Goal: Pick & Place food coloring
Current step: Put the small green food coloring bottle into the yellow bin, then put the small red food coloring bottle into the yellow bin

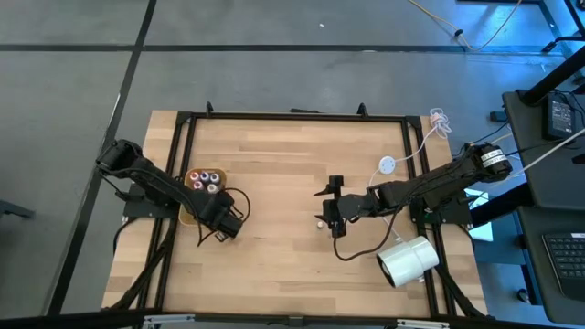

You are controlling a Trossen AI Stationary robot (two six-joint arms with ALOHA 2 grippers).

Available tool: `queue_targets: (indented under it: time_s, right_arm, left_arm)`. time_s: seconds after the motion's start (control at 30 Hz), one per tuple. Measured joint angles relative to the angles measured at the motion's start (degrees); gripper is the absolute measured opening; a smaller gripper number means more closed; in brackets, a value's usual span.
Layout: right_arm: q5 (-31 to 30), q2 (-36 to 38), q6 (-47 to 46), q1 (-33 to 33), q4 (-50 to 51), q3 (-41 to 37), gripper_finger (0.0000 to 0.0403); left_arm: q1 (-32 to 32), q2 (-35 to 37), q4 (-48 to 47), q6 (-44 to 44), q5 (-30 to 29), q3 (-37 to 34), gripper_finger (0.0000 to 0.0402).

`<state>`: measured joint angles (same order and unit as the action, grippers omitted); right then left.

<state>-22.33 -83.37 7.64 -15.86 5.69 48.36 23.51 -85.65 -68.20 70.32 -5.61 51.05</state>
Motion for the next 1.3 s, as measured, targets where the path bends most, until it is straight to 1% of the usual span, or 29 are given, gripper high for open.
queue_targets:
  time_s: [0.13, 0.37, 0.73, 0.8, 0.97, 1.1, 1.2, 1.3]
  right_arm:
    - [0.0, 0.0, 0.1, 0.0, 0.0, 0.0, 0.0314]
    - [0.0, 0.0, 0.2, 0.0, 0.0, 0.0, 0.0314]
    - [0.0, 0.0, 0.4, 0.0, 0.0, 0.0, 0.0314]
    - [0.0, 0.0, 1.7, 0.0, 0.0, 0.0, 0.0314]
    - [0.0, 0.9, 1.9, -0.3, 0.4, 0.1, 0.0314]
    - [0.0, 1.6, 1.7, -1.5, 1.9, 0.2, 0.0314]
    - [0.1, 1.6, 1.0, -2.5, 4.3, 0.3, 0.0314]
    - [-0.1, 1.6, -1.8, -3.2, 6.9, 0.3, 0.0314]
  left_arm:
    - [0.0, 0.0, 0.0, -1.7, 0.0, 0.0, 0.0092]
    - [0.0, 0.0, 0.0, -1.2, -0.4, 0.0, 0.0094]
    - [0.0, 0.0, 0.0, -1.1, -0.6, 0.0, 0.0129]
    - [0.0, 0.1, -0.2, -1.5, -0.7, 0.0, 0.0135]
    - [0.0, 2.5, -1.8, -2.4, -0.8, 1.6, 0.0138]
    - [0.0, 5.1, -2.0, -4.9, -4.2, 3.7, 0.0135]
    - [0.0, 6.9, -2.0, -8.7, -6.8, 4.8, 0.0134]
    - [0.0, 7.9, -1.1, -10.4, -8.4, 5.3, 0.0137]
